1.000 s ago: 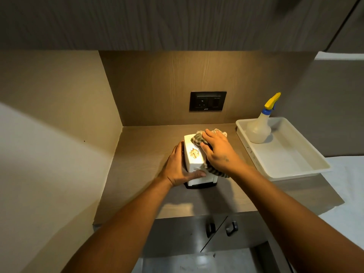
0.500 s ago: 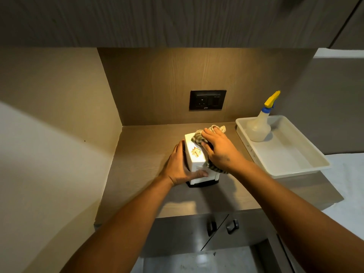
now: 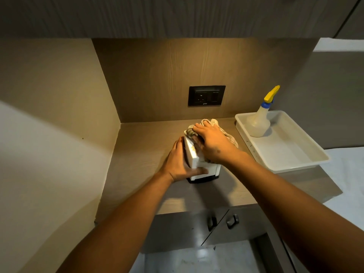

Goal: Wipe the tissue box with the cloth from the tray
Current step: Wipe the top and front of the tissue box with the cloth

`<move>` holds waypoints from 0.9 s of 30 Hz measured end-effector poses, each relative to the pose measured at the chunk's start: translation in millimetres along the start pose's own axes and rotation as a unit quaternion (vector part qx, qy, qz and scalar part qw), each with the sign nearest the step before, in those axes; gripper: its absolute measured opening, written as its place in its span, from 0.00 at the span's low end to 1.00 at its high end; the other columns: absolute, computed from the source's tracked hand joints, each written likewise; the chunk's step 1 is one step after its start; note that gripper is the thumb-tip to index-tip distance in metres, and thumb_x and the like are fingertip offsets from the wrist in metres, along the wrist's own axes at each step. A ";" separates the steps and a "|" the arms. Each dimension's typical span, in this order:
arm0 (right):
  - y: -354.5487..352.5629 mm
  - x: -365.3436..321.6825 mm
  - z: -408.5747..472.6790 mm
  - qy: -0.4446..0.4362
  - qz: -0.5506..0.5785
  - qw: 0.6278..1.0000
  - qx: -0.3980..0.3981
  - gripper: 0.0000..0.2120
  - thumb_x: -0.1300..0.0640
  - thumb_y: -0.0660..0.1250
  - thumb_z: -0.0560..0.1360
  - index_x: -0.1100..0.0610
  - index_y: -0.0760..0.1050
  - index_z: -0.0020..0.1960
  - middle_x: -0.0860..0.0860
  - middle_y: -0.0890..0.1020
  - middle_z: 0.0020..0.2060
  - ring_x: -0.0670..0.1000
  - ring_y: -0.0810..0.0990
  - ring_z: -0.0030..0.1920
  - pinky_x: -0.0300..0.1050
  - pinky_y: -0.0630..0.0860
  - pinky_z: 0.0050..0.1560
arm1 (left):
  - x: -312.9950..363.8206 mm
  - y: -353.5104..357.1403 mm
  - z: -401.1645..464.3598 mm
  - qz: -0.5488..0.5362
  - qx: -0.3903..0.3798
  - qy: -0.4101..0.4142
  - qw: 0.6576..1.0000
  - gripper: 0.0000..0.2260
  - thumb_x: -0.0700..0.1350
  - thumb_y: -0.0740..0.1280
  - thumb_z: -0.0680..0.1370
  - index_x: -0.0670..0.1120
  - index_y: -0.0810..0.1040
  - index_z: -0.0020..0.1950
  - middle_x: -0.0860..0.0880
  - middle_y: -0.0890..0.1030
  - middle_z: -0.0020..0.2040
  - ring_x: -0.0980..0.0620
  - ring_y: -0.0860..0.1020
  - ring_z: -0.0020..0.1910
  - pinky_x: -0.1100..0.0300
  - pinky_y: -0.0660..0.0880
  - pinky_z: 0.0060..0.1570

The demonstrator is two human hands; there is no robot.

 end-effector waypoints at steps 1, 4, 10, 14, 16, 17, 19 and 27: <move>3.3 1.3 -8.7 -0.011 -0.003 1.000 0.004 0.14 0.53 0.58 0.80 0.56 0.74 0.63 0.55 0.78 0.61 0.56 0.69 0.62 0.63 0.63 0.66 | -0.2 0.0 0.1 0.000 0.001 -0.001 1.000 0.55 0.60 0.87 0.58 0.46 0.65 0.77 0.50 0.73 0.69 0.52 0.73 0.67 0.59 0.72 0.67; 10.2 30.7 -18.4 0.080 0.004 0.997 -0.010 0.22 0.45 0.55 0.81 0.49 0.66 0.74 0.53 0.63 0.76 0.59 0.52 0.77 0.63 0.47 0.73 | 2.1 -2.4 -0.7 -0.006 0.012 0.009 1.000 0.53 0.60 0.87 0.58 0.46 0.67 0.76 0.50 0.74 0.68 0.52 0.74 0.66 0.57 0.73 0.67; 16.8 38.9 16.5 0.130 0.060 0.988 -0.060 0.22 0.43 0.56 0.81 0.47 0.66 0.73 0.52 0.64 0.76 0.58 0.55 0.76 0.58 0.52 0.74 | 0.4 -0.9 -0.2 -0.015 0.000 -0.011 1.000 0.56 0.63 0.87 0.57 0.48 0.64 0.78 0.52 0.73 0.69 0.52 0.74 0.67 0.51 0.74 0.68; 8.3 22.6 -3.3 0.053 0.038 0.998 -0.017 0.20 0.47 0.58 0.81 0.49 0.69 0.72 0.51 0.70 0.73 0.55 0.59 0.75 0.56 0.54 0.73 | -0.8 0.0 -1.9 -0.005 0.006 -0.004 1.000 0.54 0.63 0.87 0.57 0.49 0.65 0.77 0.52 0.73 0.69 0.53 0.73 0.67 0.53 0.73 0.68; 5.6 24.2 -18.4 0.030 0.041 0.999 -0.001 0.20 0.47 0.59 0.81 0.49 0.69 0.72 0.51 0.70 0.73 0.54 0.59 0.75 0.54 0.53 0.72 | -1.6 0.5 -1.6 -0.003 0.009 -0.007 1.000 0.53 0.61 0.87 0.57 0.48 0.67 0.76 0.51 0.74 0.68 0.53 0.74 0.66 0.52 0.75 0.67; 5.0 28.2 -23.0 0.034 0.047 0.998 0.002 0.20 0.47 0.59 0.80 0.49 0.69 0.72 0.50 0.69 0.73 0.54 0.58 0.76 0.53 0.53 0.72 | -1.2 0.4 -1.5 -0.004 0.011 -0.006 1.000 0.53 0.61 0.87 0.57 0.48 0.67 0.76 0.51 0.74 0.68 0.52 0.74 0.66 0.52 0.75 0.66; 5.4 36.6 -18.5 0.057 0.055 0.997 -0.005 0.21 0.46 0.59 0.81 0.49 0.68 0.72 0.50 0.68 0.74 0.53 0.57 0.76 0.54 0.53 0.72 | 1.4 -0.6 -1.0 -0.008 0.015 -0.003 1.000 0.53 0.61 0.87 0.57 0.47 0.67 0.76 0.51 0.74 0.68 0.52 0.74 0.66 0.51 0.75 0.67; 6.7 9.9 11.2 0.038 0.060 0.997 -0.019 0.17 0.49 0.61 0.80 0.49 0.74 0.68 0.52 0.78 0.63 0.54 0.73 0.63 0.50 0.68 0.61 | -8.2 7.3 2.0 0.016 -0.002 -0.026 1.000 0.53 0.70 0.83 0.57 0.52 0.66 0.74 0.52 0.74 0.67 0.54 0.75 0.64 0.51 0.77 0.65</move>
Point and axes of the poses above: each hand's wrist, its own z-axis towards the middle knuckle, its own y-axis out of the palm, x = y × z, the point moved 9 cm from there along z, towards the middle knuckle
